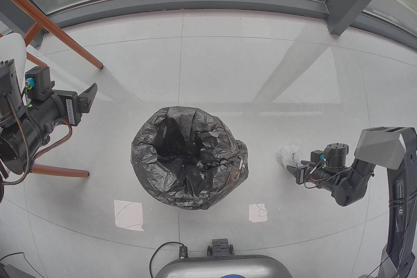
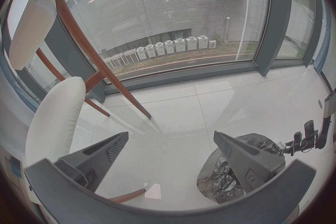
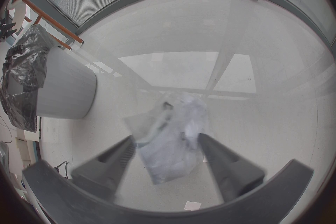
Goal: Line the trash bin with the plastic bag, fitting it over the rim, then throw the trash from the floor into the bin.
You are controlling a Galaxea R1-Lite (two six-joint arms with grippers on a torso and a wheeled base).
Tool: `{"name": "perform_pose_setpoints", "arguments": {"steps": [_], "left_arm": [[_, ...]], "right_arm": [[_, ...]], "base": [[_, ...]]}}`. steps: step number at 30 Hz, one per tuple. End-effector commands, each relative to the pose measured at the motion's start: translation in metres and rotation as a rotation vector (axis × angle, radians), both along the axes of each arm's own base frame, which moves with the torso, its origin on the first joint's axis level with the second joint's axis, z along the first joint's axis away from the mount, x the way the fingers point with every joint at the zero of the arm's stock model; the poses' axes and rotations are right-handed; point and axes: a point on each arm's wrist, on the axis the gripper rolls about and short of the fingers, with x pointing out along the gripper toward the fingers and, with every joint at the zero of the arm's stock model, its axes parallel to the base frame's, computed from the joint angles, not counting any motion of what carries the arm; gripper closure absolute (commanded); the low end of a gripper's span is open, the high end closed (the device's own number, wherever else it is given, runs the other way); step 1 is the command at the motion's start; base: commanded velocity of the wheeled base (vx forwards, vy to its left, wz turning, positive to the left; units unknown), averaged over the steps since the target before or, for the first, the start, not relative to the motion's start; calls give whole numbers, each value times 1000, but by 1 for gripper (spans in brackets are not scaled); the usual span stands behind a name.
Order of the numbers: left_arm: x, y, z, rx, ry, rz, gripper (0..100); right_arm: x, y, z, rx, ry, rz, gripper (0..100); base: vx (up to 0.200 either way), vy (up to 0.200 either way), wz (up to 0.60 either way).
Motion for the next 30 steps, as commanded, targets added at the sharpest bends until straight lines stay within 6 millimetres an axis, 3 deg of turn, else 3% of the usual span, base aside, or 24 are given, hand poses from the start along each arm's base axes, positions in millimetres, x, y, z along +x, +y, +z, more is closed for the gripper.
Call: {"name": "perform_pose_setpoints", "arguments": {"steps": [1,3,5,9,11,12,13,15,18,21,30], "left_arm": [[0,0,1,-1,-4,1,0],[-1,0,2,-3,-8,1,0],[-4,2,6,-8,-22,-1,0],[-6,2,9,-12,-37,-7,0],[-10,3,11,-17,-45,-10,0],[-15,4,12,-19,-51,-13,0],[-16,5,13,-21,-57,-13,0],[-20,3,12,-17,-47,-26,0],[-24,2,16,-15,-48,-38,0],[-29,5,22,-22,-62,-35,0],[-44,10,22,-20,-57,-39,0]], "right_arm": [[1,-2,-12,-4,23,-3,100],[2,-4,-9,-7,12,-7,100],[6,-12,12,-7,-52,-16,100],[7,-30,88,35,-237,25,100],[-3,-37,143,56,-354,57,100],[-13,-38,179,70,-402,80,100],[-20,-38,196,75,-413,93,100],[-55,-34,259,115,-400,152,100],[-101,-17,309,173,-300,236,100],[-132,6,329,203,-193,319,100],[-162,61,317,216,-95,538,100]], "base": [[0,0,0],[0,0,0],[0,0,0],[0,0,0],[0,0,0],[0,0,0],[0,0,0],[0,0,0],[0,0,0],[0,0,0],[0,0,0]]}}
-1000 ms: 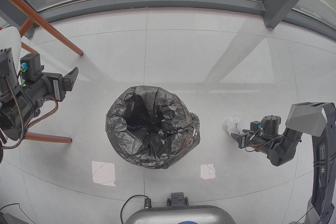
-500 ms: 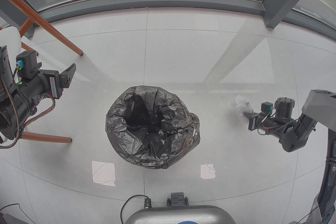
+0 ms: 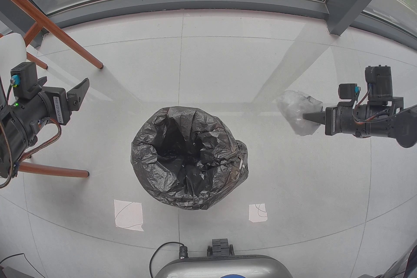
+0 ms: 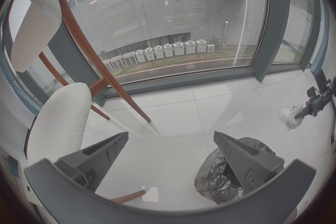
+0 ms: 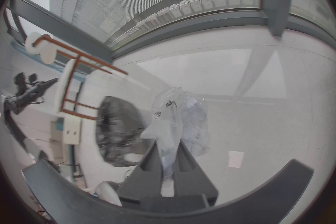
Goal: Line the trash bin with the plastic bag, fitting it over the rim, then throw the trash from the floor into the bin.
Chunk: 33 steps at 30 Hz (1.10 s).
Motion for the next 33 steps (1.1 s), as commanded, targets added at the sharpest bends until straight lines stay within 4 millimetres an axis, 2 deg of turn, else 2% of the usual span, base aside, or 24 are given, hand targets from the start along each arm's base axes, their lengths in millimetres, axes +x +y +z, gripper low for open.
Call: {"name": "perform_pose_setpoints", "arguments": {"steps": [1,5,6,12,17,24,26,27,33], "left_arm": [[-22,6,8,-9,-23,-12,0],[-24,7,4,-6,-13,-13,0],[-27,8,4,-8,-19,-12,0],[-27,8,8,-12,-32,-12,0],[-26,8,8,-10,-28,-12,0],[-26,8,14,-17,-49,-13,0],[-26,8,14,-17,-49,-13,0],[-27,8,14,-17,-49,-13,0],[-28,9,13,-17,-46,-12,0]], "right_arm": [[-91,48,80,88,-117,287,100],[-98,63,78,83,-107,338,100],[-100,74,74,71,-95,361,100],[-82,107,53,37,-37,400,100],[-78,136,47,17,-25,439,100],[-71,176,17,-30,34,479,100],[-71,176,17,-30,34,479,100],[-68,189,0,-59,71,492,100],[-49,219,-30,-75,51,477,100]], "base": [[0,0,0],[0,0,0],[0,0,0],[0,0,0],[0,0,0],[0,0,0],[0,0,0],[0,0,0],[0,0,0]]}}
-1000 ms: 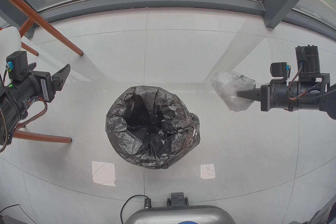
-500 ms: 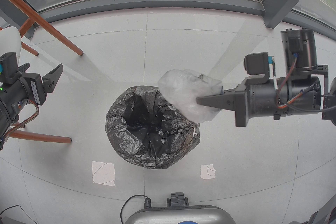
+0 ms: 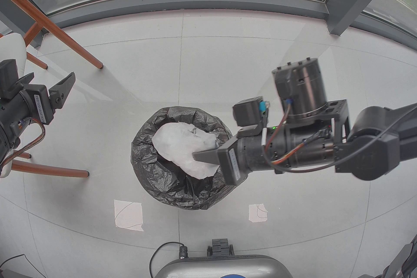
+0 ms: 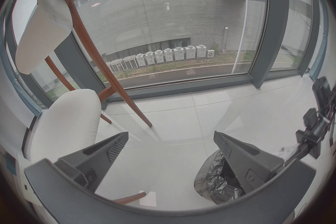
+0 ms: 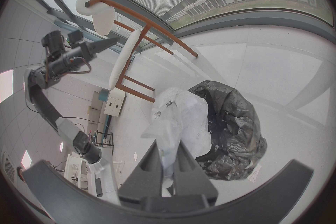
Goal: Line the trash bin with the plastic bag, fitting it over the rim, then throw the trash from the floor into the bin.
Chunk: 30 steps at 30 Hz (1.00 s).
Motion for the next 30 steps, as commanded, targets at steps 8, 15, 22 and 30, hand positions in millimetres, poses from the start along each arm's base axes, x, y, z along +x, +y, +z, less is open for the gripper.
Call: {"name": "perform_pose_setpoints", "arguments": {"steps": [8,15,22,30], "left_arm": [[-2,1,-4,4,9,1,0],[-19,7,-12,2,5,0,0],[-69,27,-56,20,55,0,0],[-118,44,-118,8,146,-111,0]], "right_arm": [[22,1,-2,26,-64,-84,0],[-3,-115,61,98,-154,-316,0],[-70,-239,49,85,-225,-747,0],[-188,-263,-46,87,-291,-896,0]], "base": [[0,0,0],[0,0,0],[0,0,0],[0,0,0]]}}
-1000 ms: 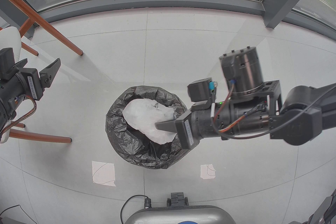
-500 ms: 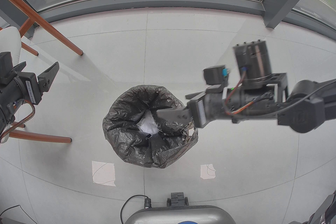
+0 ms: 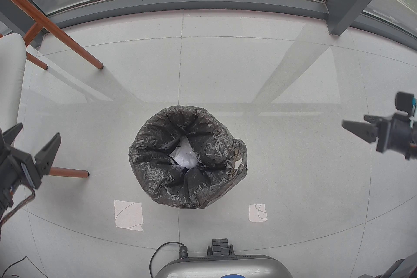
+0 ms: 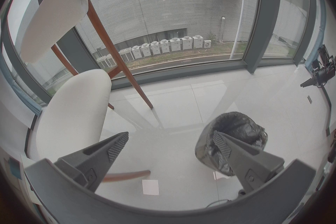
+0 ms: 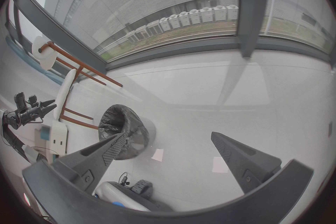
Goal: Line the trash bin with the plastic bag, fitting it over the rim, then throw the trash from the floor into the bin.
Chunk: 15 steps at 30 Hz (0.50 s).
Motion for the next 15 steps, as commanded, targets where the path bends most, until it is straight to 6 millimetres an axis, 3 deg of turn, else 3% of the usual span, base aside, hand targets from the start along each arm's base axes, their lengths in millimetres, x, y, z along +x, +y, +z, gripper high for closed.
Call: {"name": "perform_pose_setpoints", "arguments": {"steps": [1,3,4,8,12,15], "left_arm": [[-66,23,-71,-27,54,-112,0],[-73,26,-81,-29,56,-134,0],[-81,28,-90,-30,54,-145,0],[-103,37,-120,-31,49,-131,0],[-123,45,-140,-55,-16,-80,0],[-127,48,-140,-92,-64,-24,0]], "right_arm": [[-141,-40,-82,4,-157,-228,0],[-156,-40,-102,-4,-177,-227,0],[-169,-40,-122,-25,-203,-221,0],[-206,-39,-145,-37,-265,-216,0],[-211,-41,-145,-60,-370,-252,0],[-208,-45,-151,-102,-363,-438,0]], "base": [[0,0,0],[0,0,0],[0,0,0],[0,0,0],[0,0,0],[0,0,0]]}}
